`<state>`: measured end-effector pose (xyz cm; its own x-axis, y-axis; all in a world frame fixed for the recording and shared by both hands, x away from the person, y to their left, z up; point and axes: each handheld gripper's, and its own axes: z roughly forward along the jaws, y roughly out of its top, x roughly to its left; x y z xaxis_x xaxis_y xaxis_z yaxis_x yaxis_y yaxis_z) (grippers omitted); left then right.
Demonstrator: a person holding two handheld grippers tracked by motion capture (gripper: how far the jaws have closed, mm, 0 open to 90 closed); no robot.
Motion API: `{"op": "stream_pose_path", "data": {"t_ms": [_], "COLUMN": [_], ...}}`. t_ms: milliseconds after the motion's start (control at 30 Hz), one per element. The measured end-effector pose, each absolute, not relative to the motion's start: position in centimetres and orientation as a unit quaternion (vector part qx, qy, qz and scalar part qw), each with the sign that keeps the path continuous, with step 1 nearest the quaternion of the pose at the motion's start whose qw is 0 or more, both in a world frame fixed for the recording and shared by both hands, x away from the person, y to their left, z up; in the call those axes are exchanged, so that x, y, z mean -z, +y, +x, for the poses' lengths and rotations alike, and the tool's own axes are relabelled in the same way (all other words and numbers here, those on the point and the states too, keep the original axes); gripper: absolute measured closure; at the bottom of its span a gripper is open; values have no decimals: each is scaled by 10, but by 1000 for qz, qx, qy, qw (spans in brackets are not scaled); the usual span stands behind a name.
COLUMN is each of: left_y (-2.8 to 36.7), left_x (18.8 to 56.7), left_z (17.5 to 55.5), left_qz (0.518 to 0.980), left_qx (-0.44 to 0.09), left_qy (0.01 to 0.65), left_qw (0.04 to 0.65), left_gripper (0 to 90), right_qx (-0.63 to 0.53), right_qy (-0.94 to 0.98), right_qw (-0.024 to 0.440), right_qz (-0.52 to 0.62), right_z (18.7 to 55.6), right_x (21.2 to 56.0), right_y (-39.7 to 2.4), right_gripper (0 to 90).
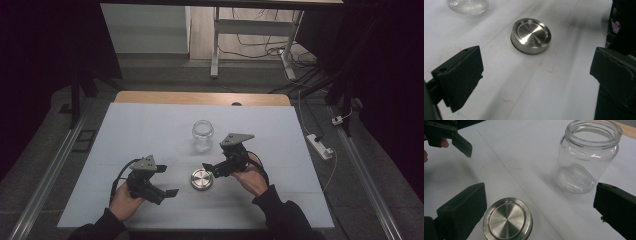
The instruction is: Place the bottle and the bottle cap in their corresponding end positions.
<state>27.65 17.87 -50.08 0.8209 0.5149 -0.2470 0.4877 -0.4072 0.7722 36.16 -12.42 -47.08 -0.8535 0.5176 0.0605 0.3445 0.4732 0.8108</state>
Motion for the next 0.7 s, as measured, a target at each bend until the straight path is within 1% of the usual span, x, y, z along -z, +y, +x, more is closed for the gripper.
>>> {"op": "stream_pose_path", "data": {"t_ms": [400,700], "left_y": [201,220], "left_x": [500,501], "left_z": [266,256], "left_qz": [827,818], "left_qx": [-14,-22], "left_qy": [317,335], "left_qw": [465,467], "left_gripper": [0,0], "right_qx": [-446,-443], "right_qy": [853,850], "right_qw": [88,94], "right_qz": [257,269], "right_z": [346,334], "right_x": [473,473], "right_y": [-137,-156], "right_gripper": [0,0]}}
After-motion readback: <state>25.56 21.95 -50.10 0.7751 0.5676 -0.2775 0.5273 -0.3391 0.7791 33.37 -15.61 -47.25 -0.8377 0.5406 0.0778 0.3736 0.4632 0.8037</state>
